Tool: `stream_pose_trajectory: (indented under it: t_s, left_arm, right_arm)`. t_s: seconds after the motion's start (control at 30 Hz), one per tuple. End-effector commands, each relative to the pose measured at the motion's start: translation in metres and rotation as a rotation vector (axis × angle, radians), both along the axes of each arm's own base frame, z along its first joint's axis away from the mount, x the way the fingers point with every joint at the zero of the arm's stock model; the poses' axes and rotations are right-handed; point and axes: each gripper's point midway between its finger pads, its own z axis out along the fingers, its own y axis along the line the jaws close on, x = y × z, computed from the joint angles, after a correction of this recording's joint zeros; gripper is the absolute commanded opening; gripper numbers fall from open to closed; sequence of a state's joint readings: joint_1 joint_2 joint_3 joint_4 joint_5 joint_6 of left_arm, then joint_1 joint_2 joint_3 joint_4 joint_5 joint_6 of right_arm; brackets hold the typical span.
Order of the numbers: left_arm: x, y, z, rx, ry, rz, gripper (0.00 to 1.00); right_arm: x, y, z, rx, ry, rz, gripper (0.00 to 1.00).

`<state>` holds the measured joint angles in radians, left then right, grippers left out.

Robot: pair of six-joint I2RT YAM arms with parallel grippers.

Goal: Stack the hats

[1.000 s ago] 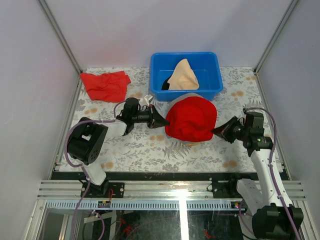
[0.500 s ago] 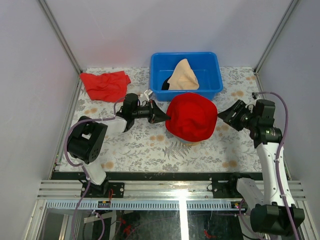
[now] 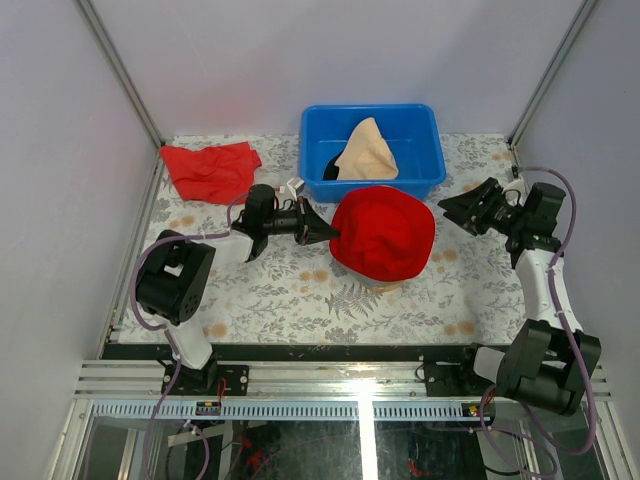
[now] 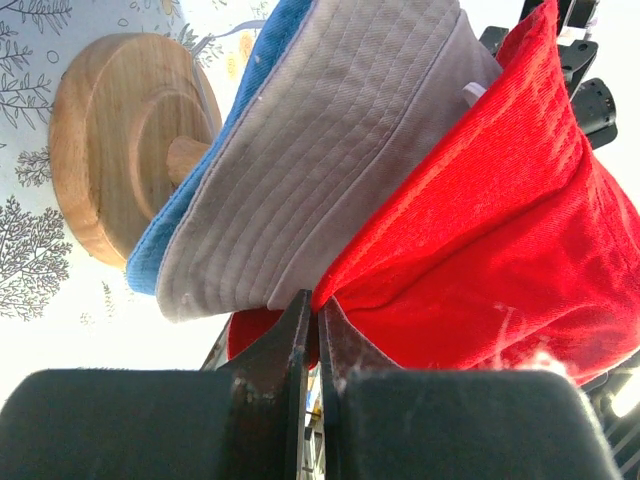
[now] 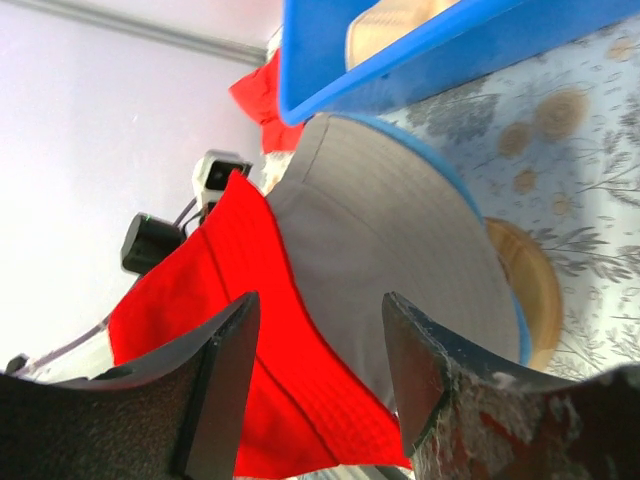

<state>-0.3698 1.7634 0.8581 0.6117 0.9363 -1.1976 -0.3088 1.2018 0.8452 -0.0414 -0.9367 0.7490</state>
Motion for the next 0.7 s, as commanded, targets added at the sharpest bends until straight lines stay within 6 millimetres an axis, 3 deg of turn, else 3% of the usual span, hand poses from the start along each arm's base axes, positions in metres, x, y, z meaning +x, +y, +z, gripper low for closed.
stream_pose_trajectory:
  t_s: [0.0, 0.37, 0.67]
  left_arm:
    - [0.011, 0.000, 0.013, -0.027, -0.043, -0.002, 0.00]
    - [0.013, 0.000, 0.010, -0.038, -0.031, 0.006, 0.00]
    - [0.014, -0.001, 0.010, -0.039, -0.025, 0.012, 0.00]
  right_arm:
    - [-0.008, 0.016, 0.028, 0.078, -0.133, 0.135, 0.59]
    - [-0.026, 0.030, -0.003, 0.111, -0.073, 0.183, 0.63]
    - [-0.023, 0.053, 0.009, 0.153, -0.112, 0.235, 0.59]
